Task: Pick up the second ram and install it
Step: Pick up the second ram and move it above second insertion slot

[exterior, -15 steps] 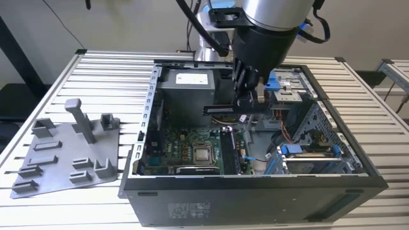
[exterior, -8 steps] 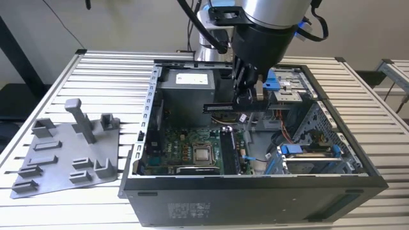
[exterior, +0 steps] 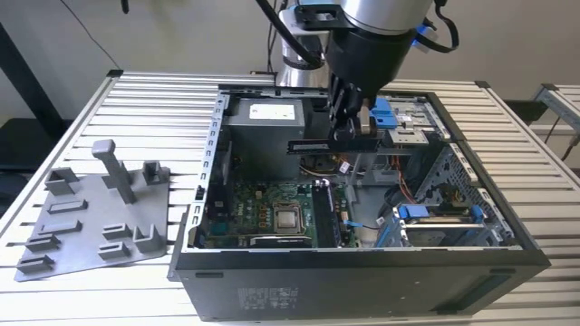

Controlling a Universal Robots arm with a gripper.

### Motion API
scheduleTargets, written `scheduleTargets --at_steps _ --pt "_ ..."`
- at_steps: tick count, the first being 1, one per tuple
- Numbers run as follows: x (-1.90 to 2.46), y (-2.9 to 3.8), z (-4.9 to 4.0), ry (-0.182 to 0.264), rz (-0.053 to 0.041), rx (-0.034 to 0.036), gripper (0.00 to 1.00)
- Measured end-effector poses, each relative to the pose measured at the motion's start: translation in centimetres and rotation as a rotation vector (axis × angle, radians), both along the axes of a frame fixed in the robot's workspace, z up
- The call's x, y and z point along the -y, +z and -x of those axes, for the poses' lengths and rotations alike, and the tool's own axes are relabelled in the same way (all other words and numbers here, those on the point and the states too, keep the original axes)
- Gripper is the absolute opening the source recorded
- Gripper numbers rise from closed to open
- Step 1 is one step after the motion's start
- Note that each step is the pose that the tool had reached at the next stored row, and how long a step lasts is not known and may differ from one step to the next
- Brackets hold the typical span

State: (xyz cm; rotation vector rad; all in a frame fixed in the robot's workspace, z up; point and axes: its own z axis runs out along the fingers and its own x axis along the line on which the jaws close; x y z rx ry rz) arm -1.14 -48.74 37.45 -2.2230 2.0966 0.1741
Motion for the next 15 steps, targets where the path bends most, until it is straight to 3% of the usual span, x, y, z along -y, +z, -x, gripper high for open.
scheduleTargets --at_steps 11,15 --pt "-2.02 -0.09 -0.01 -0.010 0.0000 0.0001 0.14" --pt "-2.08 -0.09 -0.01 -0.010 0.0000 0.0001 0.14"
